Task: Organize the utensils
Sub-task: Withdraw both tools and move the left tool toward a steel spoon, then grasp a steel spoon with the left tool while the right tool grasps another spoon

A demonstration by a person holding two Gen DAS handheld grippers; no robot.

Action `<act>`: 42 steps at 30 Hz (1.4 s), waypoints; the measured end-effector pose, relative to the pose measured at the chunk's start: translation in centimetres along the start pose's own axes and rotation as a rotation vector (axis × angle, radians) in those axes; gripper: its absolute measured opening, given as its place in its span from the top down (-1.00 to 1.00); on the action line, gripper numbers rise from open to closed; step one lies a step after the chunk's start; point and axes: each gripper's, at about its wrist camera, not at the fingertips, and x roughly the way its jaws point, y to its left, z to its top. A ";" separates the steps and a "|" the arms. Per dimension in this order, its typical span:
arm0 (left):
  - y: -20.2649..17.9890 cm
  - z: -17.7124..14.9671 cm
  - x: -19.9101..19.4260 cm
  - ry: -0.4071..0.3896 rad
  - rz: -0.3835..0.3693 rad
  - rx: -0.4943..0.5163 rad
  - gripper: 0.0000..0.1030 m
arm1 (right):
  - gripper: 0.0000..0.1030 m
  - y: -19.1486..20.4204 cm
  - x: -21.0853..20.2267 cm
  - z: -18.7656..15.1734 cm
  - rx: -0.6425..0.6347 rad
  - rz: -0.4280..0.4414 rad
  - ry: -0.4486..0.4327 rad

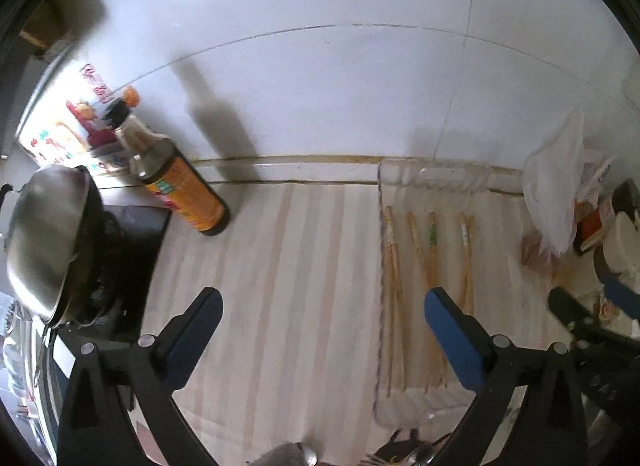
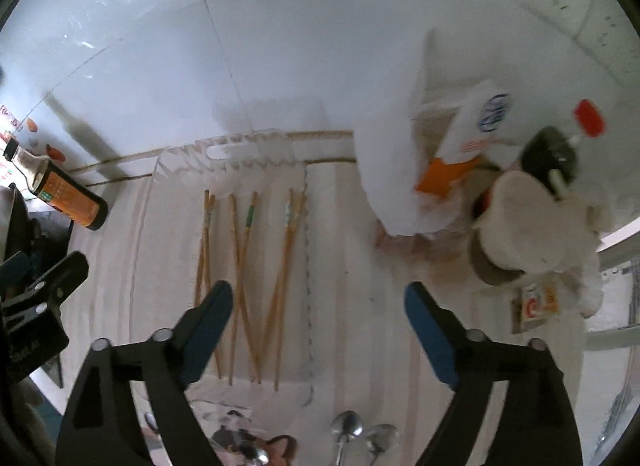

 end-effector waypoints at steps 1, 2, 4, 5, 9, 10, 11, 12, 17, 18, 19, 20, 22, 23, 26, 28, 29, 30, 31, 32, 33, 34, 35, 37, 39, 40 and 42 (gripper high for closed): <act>0.2 -0.5 -0.3 -0.003 0.001 -0.001 -1.00 | -0.78 -0.1 -0.6 -0.5 0.001 -0.005 -0.026; 0.3 -0.8 -0.5 -0.004 0.006 -0.004 -1.00 | -0.78 -0.1 -1.0 -0.8 0.001 -0.009 -0.041; 1.0 -1.8 -1.2 -0.014 0.005 -0.018 -1.00 | -0.79 -0.6 -2.3 -1.8 0.006 -0.010 -0.066; 1.5 -2.3 -1.6 -0.020 0.008 -0.028 -1.00 | -0.79 -0.8 -2.9 -2.4 0.011 -0.010 -0.077; 3.5 -5.7 -2.7 -0.017 0.022 -0.077 -1.00 | -0.79 -1.5 -4.3 -5.3 0.053 0.029 -0.068; 4.1 -7.0 -2.7 -0.003 0.023 -0.086 -1.00 | -0.79 -1.6 -4.3 -6.4 0.062 0.043 -0.051; 4.6 -8.2 -2.4 0.011 0.035 -0.096 -1.00 | -0.79 -1.6 -4.3 -7.3 0.067 0.050 -0.041; 5.0 -9.3 -2.1 0.027 0.046 -0.102 -1.00 | -0.79 -1.6 -4.2 -8.4 0.071 0.056 -0.027; 6.8 -15.5 1.5 0.168 0.091 -0.120 -1.00 | -0.73 -0.1 -1.2 -14.9 0.060 0.102 0.112; 7.1 -16.5 2.3 0.194 0.100 -0.123 -1.00 | -0.67 0.4 -0.4 -15.8 0.052 0.108 0.143; 7.3 -17.7 3.2 0.222 0.101 -0.129 -1.00 | -0.62 1.0 0.5 -16.9 0.042 0.112 0.178; 7.5 -18.7 3.9 0.244 0.110 -0.134 -1.00 | -0.60 1.7 1.7 -18.2 0.031 0.117 0.217; 7.9 -20.3 4.9 0.278 0.128 -0.136 -1.00 | -0.51 2.7 3.2 -19.8 0.013 0.115 0.258; 8.1 -21.0 5.3 0.292 0.140 -0.135 -1.00 | -0.48 3.3 4.1 -20.7 0.000 0.115 0.282; 8.5 -22.7 6.3 0.329 0.151 -0.136 -1.00 | -0.16 4.9 6.0 -22.8 -0.036 0.113 0.334; 8.7 -23.7 6.7 0.347 0.147 -0.142 -1.00 | 0.15 6.1 6.4 -23.7 -0.083 0.087 0.320; 8.7 -24.1 6.8 0.352 0.140 -0.143 -1.00 | 0.28 6.6 6.4 -24.0 -0.107 0.069 0.311; 8.6 -24.3 7.0 0.356 0.130 -0.141 -0.99 | 0.48 7.1 6.3 -24.2 -0.132 0.034 0.293; 8.5 -24.5 7.0 0.358 0.120 -0.143 -0.99 | 0.72 7.3 6.3 -24.3 -0.143 0.009 0.284; 8.4 -24.4 7.4 0.362 0.105 -0.143 -0.99 | 0.86 7.2 6.2 -24.3 -0.139 0.006 0.280; 8.1 -24.4 7.5 0.366 0.083 -0.141 -0.99 | 0.88 6.9 6.2 -24.3 -0.122 0.024 0.284; 7.7 -24.3 7.8 0.368 0.048 -0.143 -0.98 | 0.89 6.7 6.2 -24.3 -0.117 0.026 0.289; 7.3 -24.2 8.0 0.367 0.031 -0.143 -0.98 | 0.89 6.2 6.2 -24.2 -0.114 0.008 0.290; 6.2 -23.8 8.5 0.355 -0.002 -0.115 -0.91 | 0.89 5.1 6.2 -24.1 -0.092 -0.001 0.294; 5.1 -23.6 9.2 0.362 -0.013 -0.080 -0.40 | 0.89 3.7 6.3 -23.9 -0.060 -0.012 0.304; 4.7 -23.5 9.4 0.362 -0.030 -0.073 -0.18 | 0.89 3.1 6.3 -23.8 -0.051 -0.014 0.309; 4.4 -23.2 9.2 0.347 -0.071 -0.082 0.35 | 0.88 2.2 6.3 -23.8 -0.040 -0.018 0.319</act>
